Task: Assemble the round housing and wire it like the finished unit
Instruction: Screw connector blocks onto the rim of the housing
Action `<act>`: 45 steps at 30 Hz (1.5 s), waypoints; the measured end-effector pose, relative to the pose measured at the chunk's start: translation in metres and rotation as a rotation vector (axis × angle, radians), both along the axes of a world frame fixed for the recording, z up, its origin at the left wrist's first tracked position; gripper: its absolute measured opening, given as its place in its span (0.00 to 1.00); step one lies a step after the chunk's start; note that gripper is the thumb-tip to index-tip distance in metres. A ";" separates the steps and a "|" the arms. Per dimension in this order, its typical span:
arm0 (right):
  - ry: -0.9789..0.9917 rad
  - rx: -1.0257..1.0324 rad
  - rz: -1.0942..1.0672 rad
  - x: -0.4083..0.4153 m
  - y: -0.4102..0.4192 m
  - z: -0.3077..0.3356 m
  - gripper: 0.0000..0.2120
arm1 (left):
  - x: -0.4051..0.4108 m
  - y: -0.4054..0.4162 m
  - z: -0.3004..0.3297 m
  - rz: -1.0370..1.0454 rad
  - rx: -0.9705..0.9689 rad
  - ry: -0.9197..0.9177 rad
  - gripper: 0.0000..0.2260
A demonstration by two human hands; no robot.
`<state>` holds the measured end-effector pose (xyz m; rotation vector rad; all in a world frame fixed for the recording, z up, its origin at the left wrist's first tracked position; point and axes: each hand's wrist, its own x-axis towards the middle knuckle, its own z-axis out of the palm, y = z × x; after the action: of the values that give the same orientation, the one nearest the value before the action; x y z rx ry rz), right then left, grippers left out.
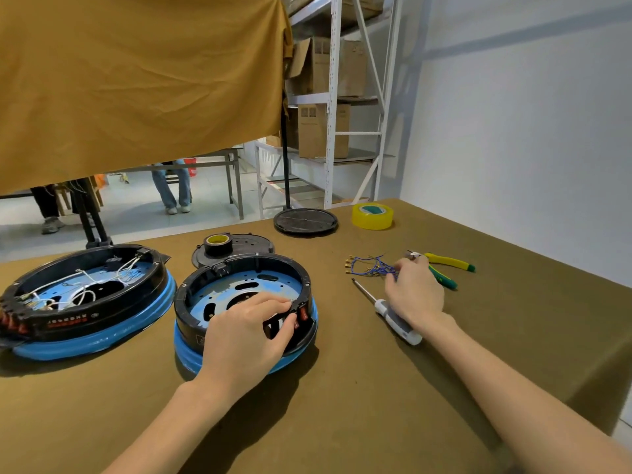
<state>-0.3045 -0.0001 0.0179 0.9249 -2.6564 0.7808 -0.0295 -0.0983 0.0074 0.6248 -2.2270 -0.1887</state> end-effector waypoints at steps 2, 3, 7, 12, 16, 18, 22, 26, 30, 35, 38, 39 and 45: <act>0.005 0.194 -0.091 -0.017 0.001 -0.009 0.17 | 0.001 0.000 0.000 0.001 -0.004 -0.007 0.10; -0.007 0.252 -0.125 -0.024 0.002 -0.012 0.19 | 0.001 -0.001 0.000 -0.001 -0.006 -0.009 0.10; -0.083 0.317 -0.121 -0.043 0.002 -0.012 0.16 | 0.000 -0.001 0.001 -0.008 -0.001 -0.013 0.10; -0.144 0.157 -0.056 -0.045 -0.004 -0.008 0.09 | 0.001 -0.002 0.001 -0.021 -0.005 -0.022 0.10; -0.109 -0.166 0.073 -0.029 -0.007 -0.004 0.11 | 0.001 -0.003 0.001 -0.032 -0.004 -0.041 0.10; -0.112 -0.337 0.187 -0.011 -0.009 0.000 0.09 | 0.002 -0.003 0.002 -0.033 -0.006 -0.051 0.11; -0.104 -0.550 0.389 0.036 -0.012 0.005 0.06 | 0.001 -0.006 0.006 -0.036 0.033 -0.069 0.11; -0.123 -0.652 0.533 0.080 -0.017 0.008 0.07 | -0.007 -0.010 0.009 -0.080 0.091 -0.094 0.12; -0.160 -0.718 0.619 0.098 -0.016 0.001 0.09 | -0.017 -0.017 0.016 -0.188 0.144 -0.172 0.16; -0.301 -0.723 0.653 0.092 -0.006 -0.007 0.18 | -0.006 -0.027 0.008 -0.184 0.030 -0.252 0.20; -0.314 -0.687 0.703 0.097 -0.006 -0.011 0.18 | 0.004 -0.033 0.005 -0.090 -0.060 -0.217 0.21; -0.309 -0.676 0.704 0.100 -0.006 -0.011 0.17 | 0.005 -0.034 0.005 -0.093 -0.041 -0.187 0.22; -0.343 -0.659 0.735 0.107 -0.007 -0.010 0.14 | -0.019 -0.024 0.007 -0.167 -0.070 -0.135 0.15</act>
<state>-0.1974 -0.0073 0.0078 1.6576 -1.9675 1.9599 -0.0481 -0.1221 0.0147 0.4244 -2.4067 -0.1554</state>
